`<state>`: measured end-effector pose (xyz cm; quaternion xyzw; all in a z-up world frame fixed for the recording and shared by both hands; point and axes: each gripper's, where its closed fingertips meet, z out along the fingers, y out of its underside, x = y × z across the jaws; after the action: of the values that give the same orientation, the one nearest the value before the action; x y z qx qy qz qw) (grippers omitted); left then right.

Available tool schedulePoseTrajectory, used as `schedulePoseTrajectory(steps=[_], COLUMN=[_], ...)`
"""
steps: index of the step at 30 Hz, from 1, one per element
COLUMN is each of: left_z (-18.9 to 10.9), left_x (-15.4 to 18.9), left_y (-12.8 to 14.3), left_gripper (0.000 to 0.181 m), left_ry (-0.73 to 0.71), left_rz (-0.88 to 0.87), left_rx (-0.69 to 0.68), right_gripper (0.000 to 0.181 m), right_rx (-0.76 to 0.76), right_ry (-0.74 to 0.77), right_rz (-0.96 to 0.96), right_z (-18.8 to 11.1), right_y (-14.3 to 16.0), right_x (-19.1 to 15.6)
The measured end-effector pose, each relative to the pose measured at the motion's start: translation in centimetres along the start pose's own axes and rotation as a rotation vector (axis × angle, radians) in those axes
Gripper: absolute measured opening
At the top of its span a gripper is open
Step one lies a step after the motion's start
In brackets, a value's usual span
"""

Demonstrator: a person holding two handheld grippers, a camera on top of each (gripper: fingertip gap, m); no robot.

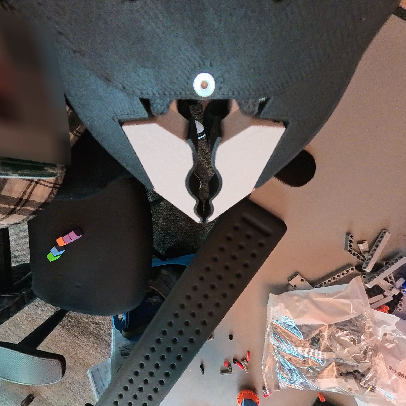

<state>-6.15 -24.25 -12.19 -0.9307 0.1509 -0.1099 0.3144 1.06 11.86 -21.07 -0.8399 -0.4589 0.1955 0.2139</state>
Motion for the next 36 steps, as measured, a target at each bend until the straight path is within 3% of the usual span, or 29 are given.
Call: schedulePoseTrajectory(steps=[4, 8, 10, 13, 18, 21, 24, 29, 34, 36], left_z=[0.8, 2.2, 2.9, 4.1, 6.3, 7.0, 7.5, 8.0, 8.3, 8.4], left_x=[0.3, 1.1, 1.7, 2.8, 4.4, 5.5, 6.5, 7.8, 8.6, 8.8], left_y=[-0.4, -0.9, -1.0, -0.7, 0.0, 0.8, 1.9, 3.8, 4.7, 4.7], left_gripper=[0.000, 0.000, 0.000, 0.000, 0.000, 0.000, 0.000, 0.000, 0.000, 0.000], left_ry=[0.026, 0.071, 0.099, 0.148, 0.218, 0.255, 0.287, 0.338, 0.370, 0.377], left_rz=[0.017, 0.050, 0.062, 0.107, 0.172, 0.205, 0.229, 0.264, 0.296, 0.303], left_rx=[-0.003, -0.016, -0.028, -0.063, -0.121, -0.160, -0.201, -0.265, -0.305, -0.311], right_gripper=[0.048, 0.042, 0.040, 0.039, 0.047, 0.050, 0.056, 0.072, 0.065, 0.055], right_rx=[0.071, 0.076, 0.050, -0.056, -0.285, -0.418, -0.452, -0.399, -0.155, -0.094], right_ry=[-0.003, 0.053, 0.096, 0.144, 0.206, 0.214, 0.256, 0.326, 0.359, 0.355], right_rz=[0.051, 0.136, 0.216, 0.392, 0.667, 0.760, 0.977, 1.340, 1.643, 1.720], right_z=[-5.2, -10.4, -12.4, -13.9, -14.3, -13.7, -13.3, -12.1, -11.0, -10.6], right_y=[2.9, 10.4, 15.9, 26.5, 44.9, 53.2, 59.4, 67.4, 68.9, 69.1], right_x=[-0.3, 0.4, 1.0, 1.8, 1.1, -0.6, -2.0, -3.3, -0.8, 0.0])
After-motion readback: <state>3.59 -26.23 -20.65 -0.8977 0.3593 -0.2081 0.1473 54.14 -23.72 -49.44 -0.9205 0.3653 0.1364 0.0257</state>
